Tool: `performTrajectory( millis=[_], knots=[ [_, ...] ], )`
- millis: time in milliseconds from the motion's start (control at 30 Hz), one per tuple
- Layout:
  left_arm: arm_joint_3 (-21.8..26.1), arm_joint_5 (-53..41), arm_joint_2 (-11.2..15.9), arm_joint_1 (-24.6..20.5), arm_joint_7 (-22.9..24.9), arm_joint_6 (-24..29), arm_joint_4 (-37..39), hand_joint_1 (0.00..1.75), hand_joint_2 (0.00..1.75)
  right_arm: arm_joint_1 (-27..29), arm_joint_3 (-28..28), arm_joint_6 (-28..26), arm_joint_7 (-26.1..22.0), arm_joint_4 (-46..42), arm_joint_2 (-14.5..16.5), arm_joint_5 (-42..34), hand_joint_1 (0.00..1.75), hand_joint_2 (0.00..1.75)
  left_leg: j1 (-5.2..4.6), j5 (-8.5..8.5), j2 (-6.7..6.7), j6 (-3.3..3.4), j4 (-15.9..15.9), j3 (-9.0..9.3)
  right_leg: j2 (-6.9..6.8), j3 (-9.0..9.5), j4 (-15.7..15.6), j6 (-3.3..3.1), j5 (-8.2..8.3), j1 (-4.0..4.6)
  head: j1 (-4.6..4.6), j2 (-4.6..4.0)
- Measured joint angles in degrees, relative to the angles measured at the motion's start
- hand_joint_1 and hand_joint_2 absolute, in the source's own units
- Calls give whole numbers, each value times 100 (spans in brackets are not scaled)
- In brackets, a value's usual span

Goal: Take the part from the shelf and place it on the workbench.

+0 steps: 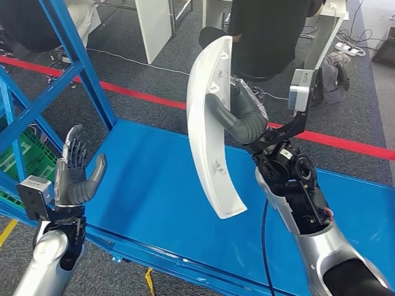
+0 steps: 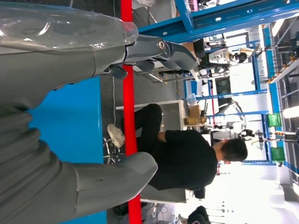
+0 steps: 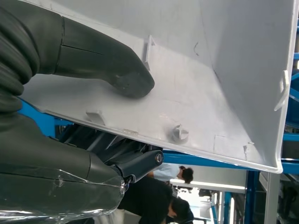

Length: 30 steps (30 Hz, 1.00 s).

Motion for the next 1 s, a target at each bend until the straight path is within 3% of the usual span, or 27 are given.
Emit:
performTrajectory(
  millis=[300,467,533,600,667,1000],
  knots=[
    [2,-69,-2,-1,-5,144,-14,0,175,32,44,56,-145,26,0,336,175,175,-31,-34,-6,36,22,-5,-3,9,-3,24,-13,-19,-9,0],
    [2,-78,-9,-4,-5,176,-57,0,175,62,105,60,-210,61,0,398,175,175,-28,-48,-4,95,-4,21,-10,10,3,78,-49,-39,-12,0],
    [3,-81,-20,-12,-6,178,-83,0,175,61,113,59,-215,63,0,398,175,175,7,-41,-9,133,-60,78,-12,-124,301,111,-233,-46,16,0],
    [4,-84,-27,-14,-5,180,-92,0,175,68,120,53,-219,72,0,398,175,175,17,-53,-28,156,-75,115,-14,-482,1066,139,-594,-62,58,0],
    [4,-84,-28,-7,-3,181,-92,0,175,80,126,45,-221,83,0,398,175,175,17,-60,-45,159,-73,121,-15,-771,1652,158,-827,-74,73,0],
    [4,-80,-31,1,-2,185,-92,0,175,97,137,40,-221,97,0,397,175,175,24,-68,-93,148,-69,127,-15,-938,1921,176,-851,-97,85,-1]
  ],
)
